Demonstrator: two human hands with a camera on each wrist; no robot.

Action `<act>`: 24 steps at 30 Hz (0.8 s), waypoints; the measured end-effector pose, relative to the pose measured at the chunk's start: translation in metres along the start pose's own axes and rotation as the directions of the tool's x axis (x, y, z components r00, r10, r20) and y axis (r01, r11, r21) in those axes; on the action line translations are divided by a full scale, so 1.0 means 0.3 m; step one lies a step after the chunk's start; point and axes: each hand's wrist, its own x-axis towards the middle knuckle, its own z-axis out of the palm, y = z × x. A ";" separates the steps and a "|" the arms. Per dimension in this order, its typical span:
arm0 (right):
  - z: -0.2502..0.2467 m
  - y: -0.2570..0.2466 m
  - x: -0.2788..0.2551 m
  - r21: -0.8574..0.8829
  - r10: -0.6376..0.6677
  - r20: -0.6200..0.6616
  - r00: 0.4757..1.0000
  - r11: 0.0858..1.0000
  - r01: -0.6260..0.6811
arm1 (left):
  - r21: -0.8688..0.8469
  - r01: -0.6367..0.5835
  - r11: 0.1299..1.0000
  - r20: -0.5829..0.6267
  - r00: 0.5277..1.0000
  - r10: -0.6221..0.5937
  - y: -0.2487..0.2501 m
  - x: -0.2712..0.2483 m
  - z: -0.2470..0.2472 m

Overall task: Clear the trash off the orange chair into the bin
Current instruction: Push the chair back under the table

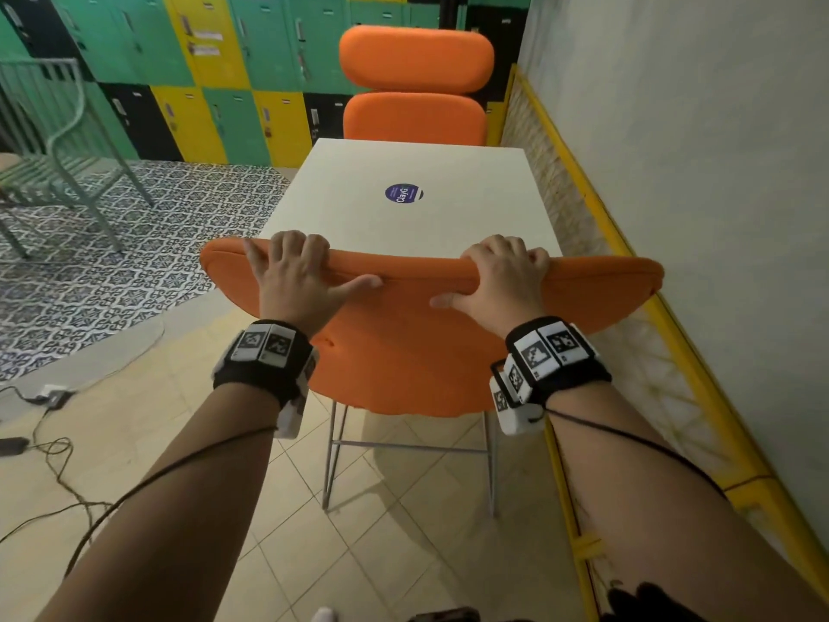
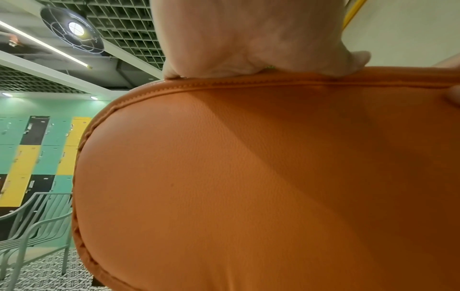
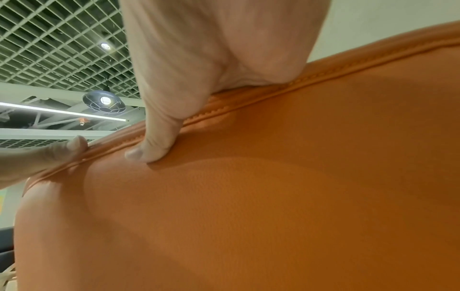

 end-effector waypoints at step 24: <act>0.089 0.058 0.246 0.030 -0.003 -0.027 1.000 1.000 0.003 | -0.053 0.009 0.999 -0.079 0.997 -0.014 -0.003 0.214 0.135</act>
